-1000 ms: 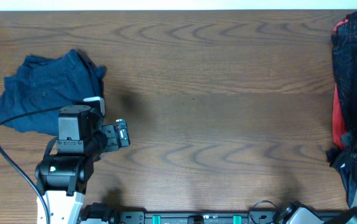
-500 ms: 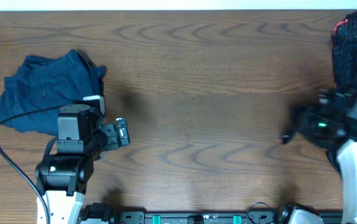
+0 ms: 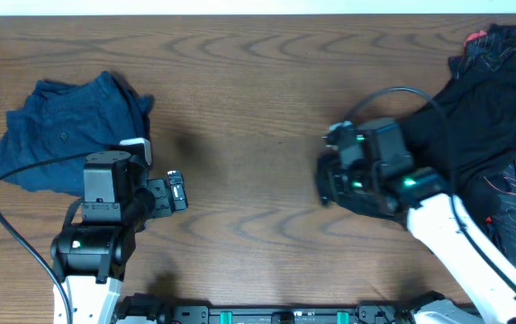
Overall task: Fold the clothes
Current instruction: 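Pull the black shirt with the right gripper toward table center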
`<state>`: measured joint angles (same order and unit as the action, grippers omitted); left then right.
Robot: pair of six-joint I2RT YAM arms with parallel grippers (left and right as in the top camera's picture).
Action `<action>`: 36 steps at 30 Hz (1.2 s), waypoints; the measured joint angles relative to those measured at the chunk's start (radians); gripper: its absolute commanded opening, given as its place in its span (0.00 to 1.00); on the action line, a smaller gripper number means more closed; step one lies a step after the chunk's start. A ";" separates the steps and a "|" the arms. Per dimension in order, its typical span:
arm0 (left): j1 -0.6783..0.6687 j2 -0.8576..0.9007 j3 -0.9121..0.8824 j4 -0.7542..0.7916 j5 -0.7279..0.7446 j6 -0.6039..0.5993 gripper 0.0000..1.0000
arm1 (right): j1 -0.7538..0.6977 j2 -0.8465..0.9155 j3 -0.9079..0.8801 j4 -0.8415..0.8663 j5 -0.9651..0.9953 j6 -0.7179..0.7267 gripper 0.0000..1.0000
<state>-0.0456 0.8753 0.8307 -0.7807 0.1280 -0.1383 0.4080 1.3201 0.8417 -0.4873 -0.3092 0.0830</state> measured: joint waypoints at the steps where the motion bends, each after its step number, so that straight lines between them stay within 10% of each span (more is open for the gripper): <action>1: 0.000 0.000 0.000 0.000 0.000 0.000 0.98 | 0.027 0.022 0.000 0.051 0.006 0.008 0.13; 12: 0.000 0.000 0.000 0.003 0.002 0.000 0.98 | 0.103 0.123 0.001 0.338 0.164 0.132 0.53; 36: -0.452 0.594 0.000 0.451 0.268 -0.231 0.98 | -0.407 -0.112 0.006 -0.239 0.449 0.228 0.58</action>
<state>-0.4980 1.4693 0.8310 -0.3294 0.3962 -0.3691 0.0010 1.2083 0.8474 -0.7261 0.1398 0.3111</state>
